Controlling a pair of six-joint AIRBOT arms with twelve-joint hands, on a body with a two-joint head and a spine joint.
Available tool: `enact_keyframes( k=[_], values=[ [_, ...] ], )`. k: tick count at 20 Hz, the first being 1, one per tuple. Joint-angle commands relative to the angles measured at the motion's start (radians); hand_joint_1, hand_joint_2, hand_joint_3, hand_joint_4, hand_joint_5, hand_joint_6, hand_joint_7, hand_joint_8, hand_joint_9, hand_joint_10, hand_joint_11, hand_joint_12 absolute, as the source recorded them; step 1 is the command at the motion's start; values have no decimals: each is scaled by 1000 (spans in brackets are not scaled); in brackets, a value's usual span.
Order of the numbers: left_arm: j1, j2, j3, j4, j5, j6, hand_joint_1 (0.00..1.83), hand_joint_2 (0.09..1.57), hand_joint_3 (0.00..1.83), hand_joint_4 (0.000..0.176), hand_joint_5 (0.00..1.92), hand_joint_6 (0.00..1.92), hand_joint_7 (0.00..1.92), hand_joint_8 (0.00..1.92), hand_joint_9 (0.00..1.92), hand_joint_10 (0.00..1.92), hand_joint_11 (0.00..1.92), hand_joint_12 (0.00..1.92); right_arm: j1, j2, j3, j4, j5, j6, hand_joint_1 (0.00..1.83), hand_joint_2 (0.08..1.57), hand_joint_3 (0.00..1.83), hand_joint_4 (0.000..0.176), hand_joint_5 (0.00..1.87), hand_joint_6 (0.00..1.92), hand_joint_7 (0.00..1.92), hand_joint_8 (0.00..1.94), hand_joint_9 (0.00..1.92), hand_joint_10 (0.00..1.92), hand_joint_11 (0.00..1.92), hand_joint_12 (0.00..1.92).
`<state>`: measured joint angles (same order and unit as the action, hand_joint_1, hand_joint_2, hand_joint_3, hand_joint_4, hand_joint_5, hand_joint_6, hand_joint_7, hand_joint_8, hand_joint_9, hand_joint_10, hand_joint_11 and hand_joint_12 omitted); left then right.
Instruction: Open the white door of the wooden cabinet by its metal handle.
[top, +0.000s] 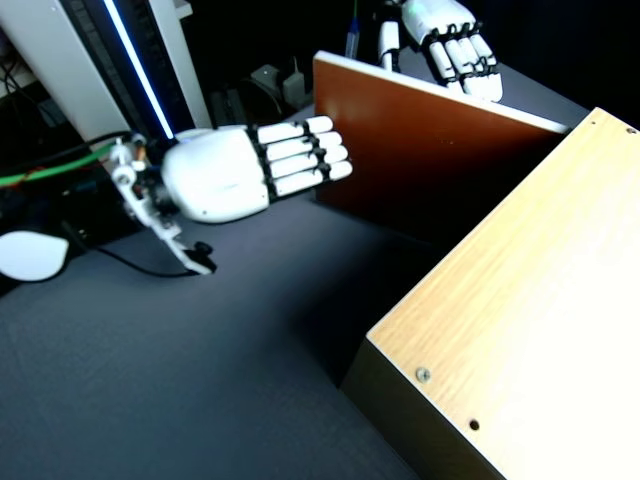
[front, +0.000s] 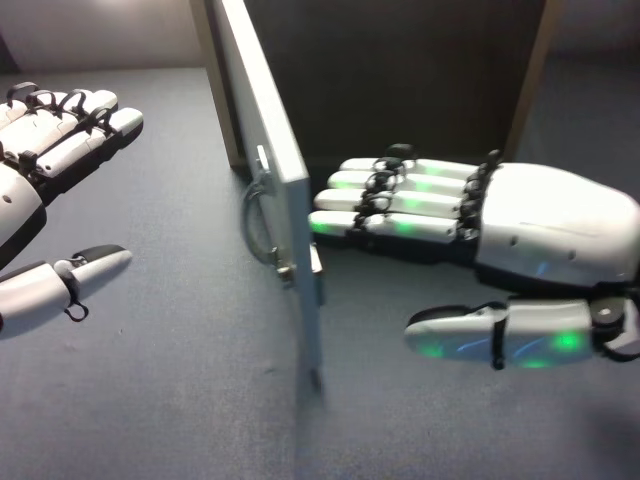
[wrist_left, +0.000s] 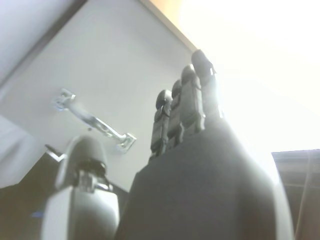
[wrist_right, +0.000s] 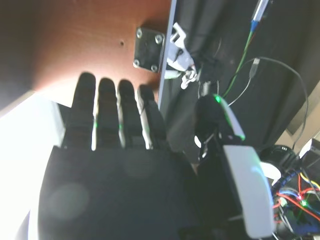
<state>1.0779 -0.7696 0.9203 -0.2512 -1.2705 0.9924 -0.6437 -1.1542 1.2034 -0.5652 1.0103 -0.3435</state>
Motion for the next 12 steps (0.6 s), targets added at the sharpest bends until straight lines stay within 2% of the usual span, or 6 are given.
enact_keyframes(
  k=[1,2,6,7,9,12],
  values=[
    [-2,5,-1,-6,-123,-2,508,1469,10,0,165,9,105,10,135,10,0,602,16,-12,2,27,111,7,289,1466,0,0,82,7,40,7,0,0,0,0],
    [-2,5,0,-6,-123,-2,596,1465,1,0,201,14,136,14,148,10,0,605,23,-22,5,20,108,8,293,1470,0,0,63,2,28,2,0,0,0,0],
    [-2,4,2,-6,-121,-2,552,1460,0,0,203,3,150,4,145,2,0,576,50,-58,14,8,106,10,205,1501,5,0,50,0,53,2,0,0,0,0],
    [-2,4,2,-6,-121,-2,607,1459,0,0,208,3,159,5,142,0,0,519,55,-62,15,5,106,10,277,1491,0,0,59,3,66,4,4,1,1,0],
    [-2,3,4,-6,-120,-2,427,1504,12,0,144,1,105,2,123,1,0,493,69,-82,18,-2,106,10,524,1427,0,0,89,8,113,11,56,12,45,16],
    [-2,2,4,-6,-120,-2,386,1503,0,0,156,3,113,3,158,4,0,656,74,-109,21,1,106,10,269,1477,9,0,84,0,108,1,46,1,24,3]
  ],
)
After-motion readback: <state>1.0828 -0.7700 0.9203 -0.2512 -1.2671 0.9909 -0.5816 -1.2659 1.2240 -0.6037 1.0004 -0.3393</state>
